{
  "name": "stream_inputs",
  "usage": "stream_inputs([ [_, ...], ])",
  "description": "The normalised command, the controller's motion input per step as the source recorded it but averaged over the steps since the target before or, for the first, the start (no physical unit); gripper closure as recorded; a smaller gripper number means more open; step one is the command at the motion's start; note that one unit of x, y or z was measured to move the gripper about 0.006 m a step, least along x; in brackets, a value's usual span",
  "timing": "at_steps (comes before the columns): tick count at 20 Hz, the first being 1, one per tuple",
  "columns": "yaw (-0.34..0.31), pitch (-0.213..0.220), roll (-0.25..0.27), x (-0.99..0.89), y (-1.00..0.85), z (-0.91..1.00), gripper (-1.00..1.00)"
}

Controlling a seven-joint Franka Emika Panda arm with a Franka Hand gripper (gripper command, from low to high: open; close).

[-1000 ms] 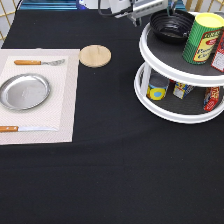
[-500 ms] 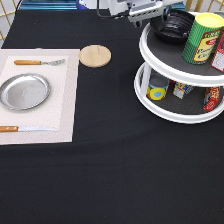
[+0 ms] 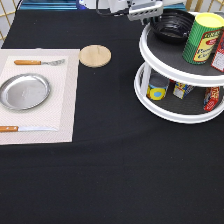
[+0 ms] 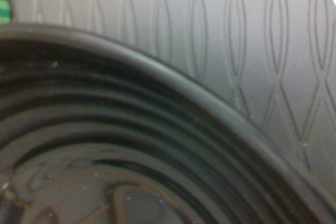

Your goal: Pick up the bowl from the lazy Susan and put bowl on the plate

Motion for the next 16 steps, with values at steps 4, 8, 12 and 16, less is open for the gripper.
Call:
stream_inputs([
  [4,0.008,0.001,-0.014,0.00,-0.12,0.35,1.00],
  [8,0.019,0.028,0.006,0.05,-0.29,0.67,1.00],
  [12,0.055,0.062,0.066,0.08,-0.45,0.86,1.00],
  [16,0.012,0.032,0.133,0.12,-0.91,0.36,1.00],
])
